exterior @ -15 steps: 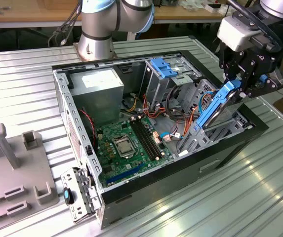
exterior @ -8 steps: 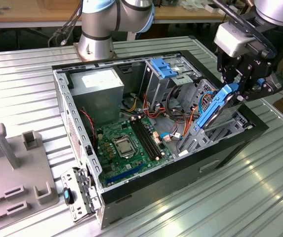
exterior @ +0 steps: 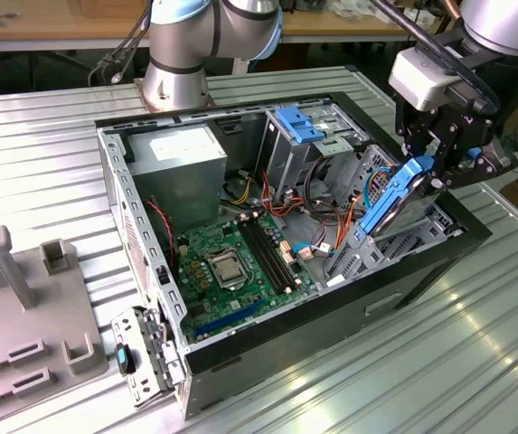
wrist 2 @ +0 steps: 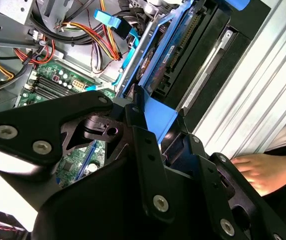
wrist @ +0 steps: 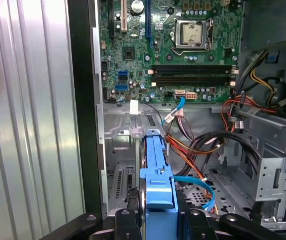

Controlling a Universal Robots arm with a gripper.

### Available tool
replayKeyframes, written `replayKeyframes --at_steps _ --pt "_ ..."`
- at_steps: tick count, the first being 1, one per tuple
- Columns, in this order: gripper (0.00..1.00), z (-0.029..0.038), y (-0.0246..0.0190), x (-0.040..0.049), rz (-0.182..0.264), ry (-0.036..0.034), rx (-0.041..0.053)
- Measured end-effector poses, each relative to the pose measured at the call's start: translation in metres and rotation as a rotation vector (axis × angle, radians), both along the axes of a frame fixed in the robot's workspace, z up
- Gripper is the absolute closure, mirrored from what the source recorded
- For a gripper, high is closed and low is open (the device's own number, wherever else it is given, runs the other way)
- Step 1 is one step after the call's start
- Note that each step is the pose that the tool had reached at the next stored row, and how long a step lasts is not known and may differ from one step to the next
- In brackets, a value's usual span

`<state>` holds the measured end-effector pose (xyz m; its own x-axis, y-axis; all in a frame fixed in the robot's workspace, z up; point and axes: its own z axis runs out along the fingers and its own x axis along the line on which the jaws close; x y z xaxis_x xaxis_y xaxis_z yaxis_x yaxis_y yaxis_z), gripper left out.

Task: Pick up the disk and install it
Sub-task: 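Insert the disk into the insertion slot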

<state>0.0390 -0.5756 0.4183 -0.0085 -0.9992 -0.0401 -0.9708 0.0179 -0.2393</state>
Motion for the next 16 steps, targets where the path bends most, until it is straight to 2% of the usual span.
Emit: replayKeyframes --at_steps 16 --pt "0.63 -0.0121 0.0000 0.0000 0.000 0.0000 0.0001"
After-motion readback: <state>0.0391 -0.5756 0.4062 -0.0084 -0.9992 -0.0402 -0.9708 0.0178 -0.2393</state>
